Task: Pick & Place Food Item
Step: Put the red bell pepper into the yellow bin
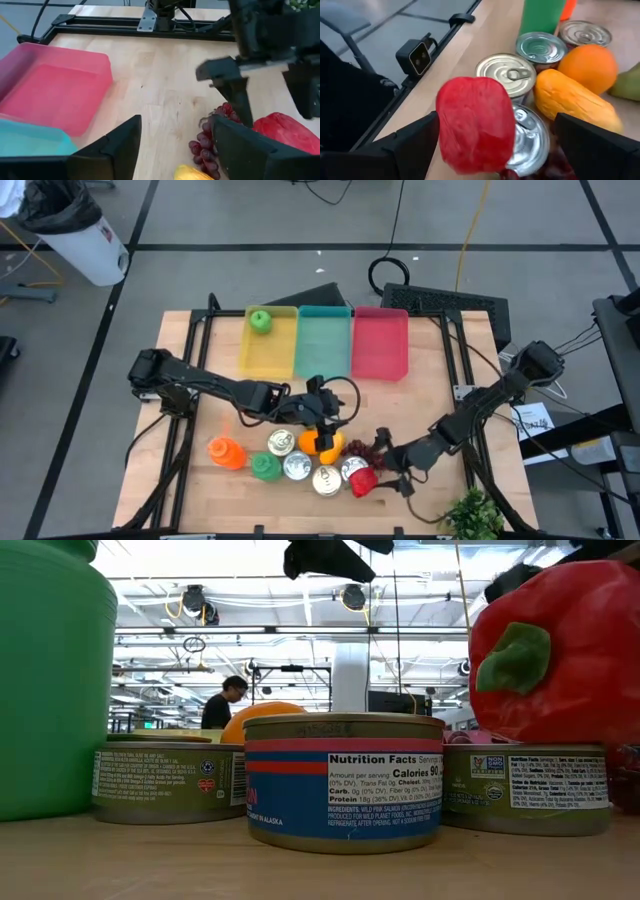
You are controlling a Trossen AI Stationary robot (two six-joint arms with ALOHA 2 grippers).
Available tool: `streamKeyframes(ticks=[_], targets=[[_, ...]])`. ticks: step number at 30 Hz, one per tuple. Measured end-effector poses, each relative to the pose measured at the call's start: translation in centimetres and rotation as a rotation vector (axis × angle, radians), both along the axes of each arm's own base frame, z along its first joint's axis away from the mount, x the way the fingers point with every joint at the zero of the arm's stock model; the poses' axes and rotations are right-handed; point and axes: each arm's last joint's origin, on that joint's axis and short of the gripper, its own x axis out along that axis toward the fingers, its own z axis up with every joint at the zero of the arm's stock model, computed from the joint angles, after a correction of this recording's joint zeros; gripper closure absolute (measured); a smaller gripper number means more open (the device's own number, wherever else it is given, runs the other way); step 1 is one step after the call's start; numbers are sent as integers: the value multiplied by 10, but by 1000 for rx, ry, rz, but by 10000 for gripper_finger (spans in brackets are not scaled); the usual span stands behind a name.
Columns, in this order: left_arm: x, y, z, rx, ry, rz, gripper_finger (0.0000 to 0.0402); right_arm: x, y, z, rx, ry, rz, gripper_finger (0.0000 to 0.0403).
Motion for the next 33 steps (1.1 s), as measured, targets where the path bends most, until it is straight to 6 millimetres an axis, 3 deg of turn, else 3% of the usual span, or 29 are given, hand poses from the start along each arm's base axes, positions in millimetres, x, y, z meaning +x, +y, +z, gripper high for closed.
streamKeyframes(ticks=[14,18,24,33], targets=[[0,0,0,-4,-4,2,147,18,14,-26,-69,120,14,28],[0,0,0,-4,-3,2,151,20,13,-29,-70,123,9,51],[0,0,1,3,-10,3,147,21,13,-18,-85,53,39,156],[-2,-15,10,34,-72,-61,166,8,-6,19,-211,-57,-125,162]])
